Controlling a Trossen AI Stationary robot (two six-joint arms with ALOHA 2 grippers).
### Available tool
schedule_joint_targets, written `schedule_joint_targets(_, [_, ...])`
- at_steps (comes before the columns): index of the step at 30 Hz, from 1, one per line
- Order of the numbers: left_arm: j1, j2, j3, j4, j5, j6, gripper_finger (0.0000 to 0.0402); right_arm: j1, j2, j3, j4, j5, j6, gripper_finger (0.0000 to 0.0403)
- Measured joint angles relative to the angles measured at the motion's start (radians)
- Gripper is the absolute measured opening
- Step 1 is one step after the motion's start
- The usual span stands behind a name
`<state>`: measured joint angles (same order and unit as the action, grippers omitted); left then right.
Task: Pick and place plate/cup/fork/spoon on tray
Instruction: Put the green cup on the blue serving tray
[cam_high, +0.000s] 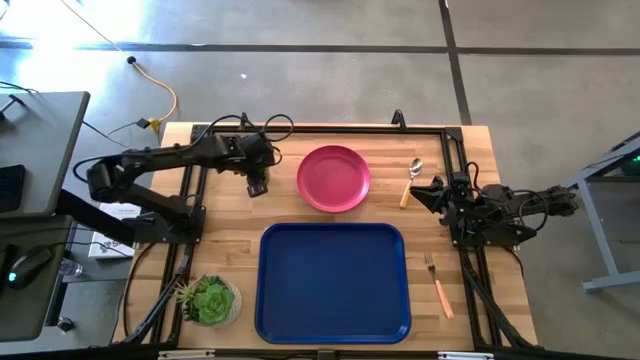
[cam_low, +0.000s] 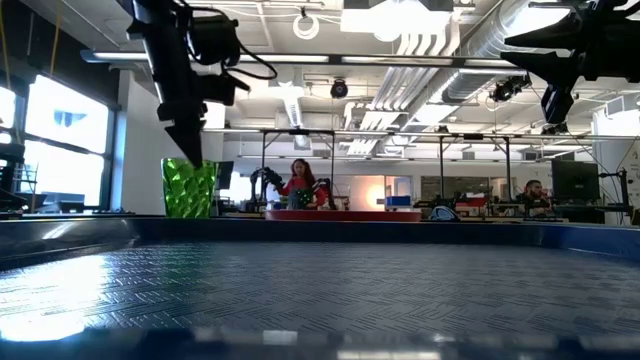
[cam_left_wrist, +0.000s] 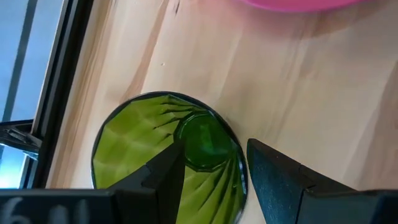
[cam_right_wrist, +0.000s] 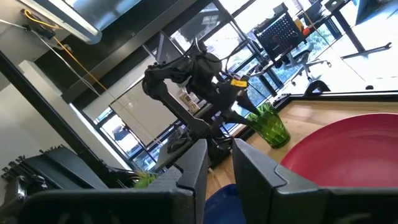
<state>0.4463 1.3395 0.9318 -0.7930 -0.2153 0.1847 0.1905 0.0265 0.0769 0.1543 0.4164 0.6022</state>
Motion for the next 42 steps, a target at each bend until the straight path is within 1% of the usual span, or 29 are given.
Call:
schedule_joint_targets(7, [0.024, 0.033, 0.0, 0.002, -0.004, 0.0, 0.016, 0.0, 0.0, 0.0, 0.0, 0.0, 0.0, 0.0066])
schedule_joint_targets(10, [0.033, 0.043, 0.0, 0.002, -0.004, 0.0, 0.0152, 0.0, 0.0, 0.0, 0.0, 0.0, 0.0, 0.0066])
schedule_joint_targets(14, [0.038, 0.043, 0.0, 0.003, -0.004, 0.001, 0.0116, 0.0, 0.0, 0.0, 0.0, 0.0, 0.0, 0.0066])
schedule_joint_targets(21, [0.038, 0.043, 0.0, 0.003, -0.004, 0.001, 0.0026, 0.0, 0.0, 0.0, 0.0, 0.0, 0.0, 0.0066])
schedule_joint_targets(23, [0.038, 0.043, 0.0, 0.005, -0.007, 0.004, 0.0009, 0.0, 0.0, 0.0, 0.0, 0.0, 0.0, 0.0066])
schedule_joint_targets(34, [0.038, 0.034, -0.001, 0.001, 0.0, 0.003, 0.0005, 0.0, 0.0, 0.0, 0.0, 0.0, 0.0, 0.0066])
schedule_joint_targets(42, [0.036, -0.007, 0.0, 0.0, 0.0, 0.002, 0.0003, 0.0, 0.0, 0.0, 0.0, 0.0, 0.0, 0.0066])
